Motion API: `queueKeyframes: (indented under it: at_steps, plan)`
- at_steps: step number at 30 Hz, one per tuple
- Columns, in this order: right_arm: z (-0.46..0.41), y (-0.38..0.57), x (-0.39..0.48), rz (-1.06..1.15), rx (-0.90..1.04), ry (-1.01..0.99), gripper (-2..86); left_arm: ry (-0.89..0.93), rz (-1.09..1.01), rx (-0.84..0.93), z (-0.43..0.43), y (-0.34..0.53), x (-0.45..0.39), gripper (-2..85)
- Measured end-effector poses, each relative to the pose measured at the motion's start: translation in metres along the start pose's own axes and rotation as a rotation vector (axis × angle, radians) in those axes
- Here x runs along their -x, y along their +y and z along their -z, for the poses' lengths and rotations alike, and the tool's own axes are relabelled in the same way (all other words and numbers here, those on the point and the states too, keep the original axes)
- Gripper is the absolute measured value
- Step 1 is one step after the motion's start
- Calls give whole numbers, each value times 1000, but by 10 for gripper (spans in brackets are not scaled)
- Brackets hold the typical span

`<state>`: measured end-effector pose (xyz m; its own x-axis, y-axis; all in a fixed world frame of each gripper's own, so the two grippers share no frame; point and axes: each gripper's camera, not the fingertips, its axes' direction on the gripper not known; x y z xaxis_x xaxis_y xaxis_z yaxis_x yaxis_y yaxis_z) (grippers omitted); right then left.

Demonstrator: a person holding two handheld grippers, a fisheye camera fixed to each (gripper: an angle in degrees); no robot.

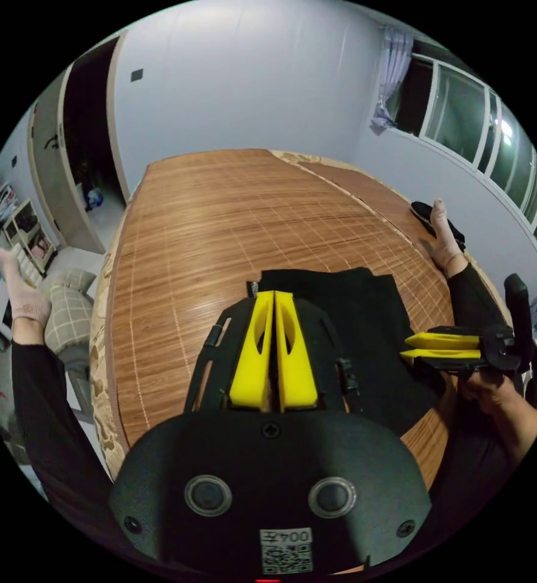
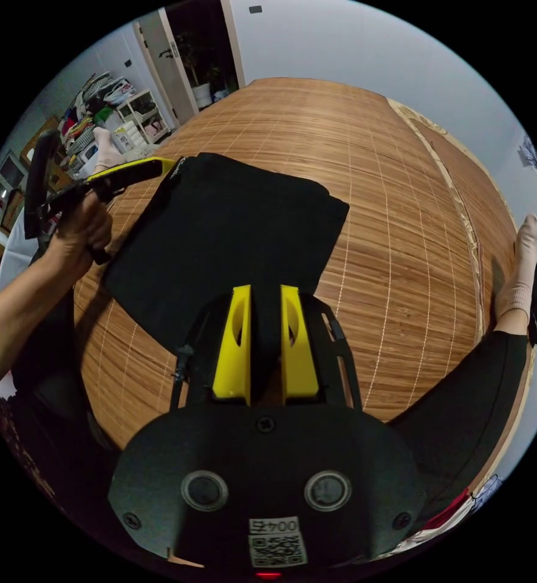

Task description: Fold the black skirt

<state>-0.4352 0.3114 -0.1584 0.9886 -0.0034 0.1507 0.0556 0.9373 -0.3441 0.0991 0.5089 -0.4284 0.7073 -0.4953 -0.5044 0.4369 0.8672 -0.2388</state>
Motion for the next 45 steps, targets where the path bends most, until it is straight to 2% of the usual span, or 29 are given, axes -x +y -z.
queueKeyframes:
  at_steps: [3,7,16,22,27,32,35,36,39,42,45]
  plan:
    - [-2,-4,3,3,-10,3,75,47,48,8,0,11,4,17]
    - [-4,-8,1,0,-16,-29,82,64,12,-31,5,13,-18,21]
    - [-4,-14,-14,-20,-13,-42,77,2,-14,88,-24,10,-43,20]
    - [-3,-15,-31,-39,-11,-53,71,-56,-31,20,-7,6,-61,9]
    - [-2,-15,-48,-50,-13,-78,73,-71,-14,151,-41,13,-53,7]
    - [1,-15,-66,-32,-12,-102,77,-36,3,148,-43,9,-53,7]
    - [12,-16,-94,-62,4,-158,68,-4,78,88,-18,10,-45,7]
    - [22,-11,-113,-123,-51,-191,69,-9,98,61,-5,11,-46,5]
    - [35,6,-163,-272,-149,-399,69,13,62,-18,22,16,-65,2]
    - [32,16,-187,-326,-177,-548,66,-28,8,3,17,24,-86,2]
    - [23,10,-186,-249,-90,-585,65,-36,1,64,-8,36,-87,2]
